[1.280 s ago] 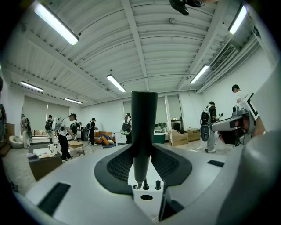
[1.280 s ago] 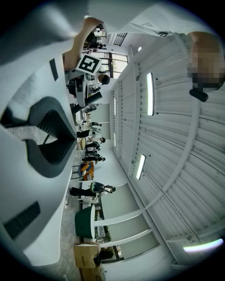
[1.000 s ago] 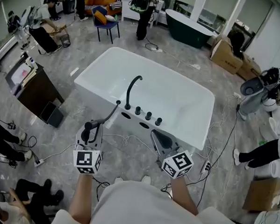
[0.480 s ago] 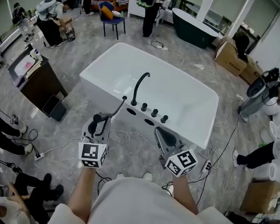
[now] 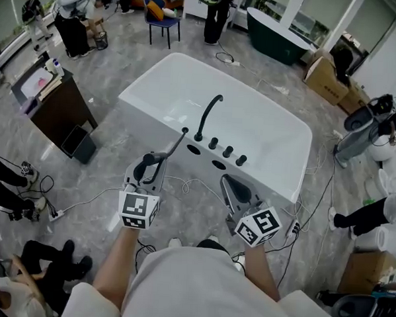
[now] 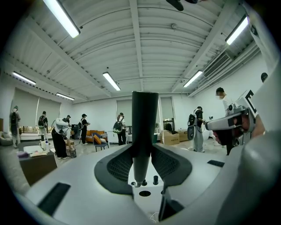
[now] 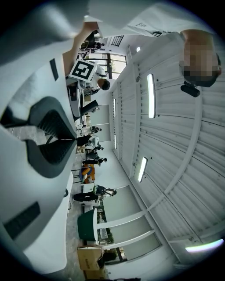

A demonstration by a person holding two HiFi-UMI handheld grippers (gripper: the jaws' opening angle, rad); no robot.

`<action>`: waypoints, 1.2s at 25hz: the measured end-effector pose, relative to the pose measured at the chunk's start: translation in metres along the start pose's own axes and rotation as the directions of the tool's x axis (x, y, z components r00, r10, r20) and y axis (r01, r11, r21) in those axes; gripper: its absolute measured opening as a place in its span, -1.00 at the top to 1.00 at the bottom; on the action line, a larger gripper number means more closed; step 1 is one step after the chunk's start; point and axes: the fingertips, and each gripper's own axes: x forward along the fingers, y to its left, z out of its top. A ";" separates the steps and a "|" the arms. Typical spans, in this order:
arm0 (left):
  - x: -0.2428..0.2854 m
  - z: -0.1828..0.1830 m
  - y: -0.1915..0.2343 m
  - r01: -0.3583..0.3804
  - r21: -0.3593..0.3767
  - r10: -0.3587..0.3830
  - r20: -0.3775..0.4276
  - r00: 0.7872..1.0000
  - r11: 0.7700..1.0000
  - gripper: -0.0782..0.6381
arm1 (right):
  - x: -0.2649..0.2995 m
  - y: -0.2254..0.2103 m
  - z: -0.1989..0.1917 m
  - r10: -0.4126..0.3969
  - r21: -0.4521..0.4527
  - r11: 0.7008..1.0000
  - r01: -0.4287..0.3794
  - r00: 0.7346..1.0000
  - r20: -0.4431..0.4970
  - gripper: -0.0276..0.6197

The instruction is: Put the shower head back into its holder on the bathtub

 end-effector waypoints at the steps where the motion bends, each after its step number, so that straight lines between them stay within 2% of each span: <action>1: -0.002 -0.001 0.002 0.002 -0.001 -0.002 0.002 1.000 1.000 0.40 | 0.001 0.005 0.000 -0.001 -0.001 1.000 0.001 1.000 -0.001 0.86; 16: 0.000 0.003 0.022 0.012 -0.006 -0.012 0.027 1.000 1.000 0.40 | 0.024 0.020 -0.006 0.025 -0.019 0.999 -0.026 0.999 -0.037 0.86; 23: 0.024 0.008 0.038 0.025 0.003 -0.025 0.034 0.999 1.000 0.40 | 0.062 -0.004 -0.014 0.036 0.007 0.999 -0.035 0.999 -0.033 0.86; 30: 0.065 0.035 0.060 0.021 -0.001 -0.021 0.073 0.997 1.000 0.40 | 0.110 -0.057 -0.012 0.034 0.027 0.999 -0.033 0.998 -0.050 0.86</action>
